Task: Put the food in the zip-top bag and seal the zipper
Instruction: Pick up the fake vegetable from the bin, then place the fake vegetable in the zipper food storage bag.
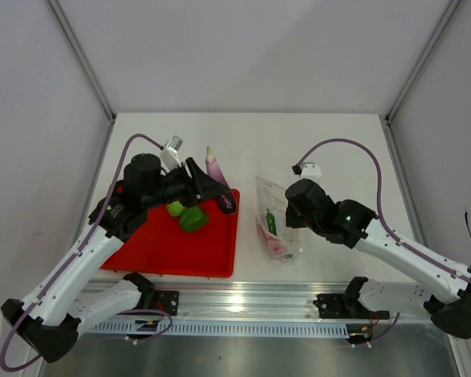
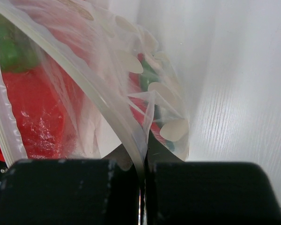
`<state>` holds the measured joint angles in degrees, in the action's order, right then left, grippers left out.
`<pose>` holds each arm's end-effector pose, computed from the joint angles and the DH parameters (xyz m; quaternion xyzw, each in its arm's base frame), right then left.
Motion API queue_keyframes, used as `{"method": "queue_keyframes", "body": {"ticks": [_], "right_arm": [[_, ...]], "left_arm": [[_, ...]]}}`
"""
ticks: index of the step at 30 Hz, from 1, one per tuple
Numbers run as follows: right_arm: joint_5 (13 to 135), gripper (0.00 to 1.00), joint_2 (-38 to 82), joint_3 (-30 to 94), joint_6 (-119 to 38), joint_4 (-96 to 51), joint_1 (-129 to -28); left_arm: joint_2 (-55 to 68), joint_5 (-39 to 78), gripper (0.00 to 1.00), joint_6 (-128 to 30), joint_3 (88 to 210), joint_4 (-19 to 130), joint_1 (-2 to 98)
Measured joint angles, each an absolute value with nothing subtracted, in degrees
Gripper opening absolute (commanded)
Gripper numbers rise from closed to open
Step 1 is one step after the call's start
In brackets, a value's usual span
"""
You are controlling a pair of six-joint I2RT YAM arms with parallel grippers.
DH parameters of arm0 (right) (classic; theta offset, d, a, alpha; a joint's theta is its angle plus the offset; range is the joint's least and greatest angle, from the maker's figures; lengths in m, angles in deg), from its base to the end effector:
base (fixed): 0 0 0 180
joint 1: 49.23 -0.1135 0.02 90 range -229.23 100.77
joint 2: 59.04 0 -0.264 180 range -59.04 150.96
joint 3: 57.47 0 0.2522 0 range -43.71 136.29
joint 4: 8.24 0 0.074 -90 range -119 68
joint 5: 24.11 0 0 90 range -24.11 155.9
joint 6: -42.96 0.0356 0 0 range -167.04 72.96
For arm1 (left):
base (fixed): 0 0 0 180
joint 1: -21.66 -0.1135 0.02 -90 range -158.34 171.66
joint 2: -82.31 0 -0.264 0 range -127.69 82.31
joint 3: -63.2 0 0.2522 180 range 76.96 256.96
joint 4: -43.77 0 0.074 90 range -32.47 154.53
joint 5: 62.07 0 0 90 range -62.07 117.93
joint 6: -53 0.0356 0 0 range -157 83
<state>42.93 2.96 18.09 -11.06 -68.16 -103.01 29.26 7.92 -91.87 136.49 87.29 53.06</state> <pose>0.1382 0.1652 0.3285 -0.0677 0.9103 0.1261 0.3885 0.1615 -0.1128 0.3693 -0.0738 0.8248 -0.4762 0.2960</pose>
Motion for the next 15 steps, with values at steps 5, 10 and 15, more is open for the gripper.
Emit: {"method": "queue_keyframes", "body": {"ticks": [5,10,15], "right_arm": [[41.75,0.0,4.16,18.11,-10.62,-68.16,-103.03],[40.57,0.0,5.8,18.86,-10.16,-68.46,-103.45],[39.09,0.0,6.06,21.09,-9.44,-69.34,-104.39]], "left_arm": [[27.66,-1.8,0.04,-90.47,139.0,79.42,58.22],[21.85,-7.81,0.01,-90.75,139.59,75.64,65.19],[15.73,-10.09,0.01,-92.33,140.29,73.87,69.65]]}}
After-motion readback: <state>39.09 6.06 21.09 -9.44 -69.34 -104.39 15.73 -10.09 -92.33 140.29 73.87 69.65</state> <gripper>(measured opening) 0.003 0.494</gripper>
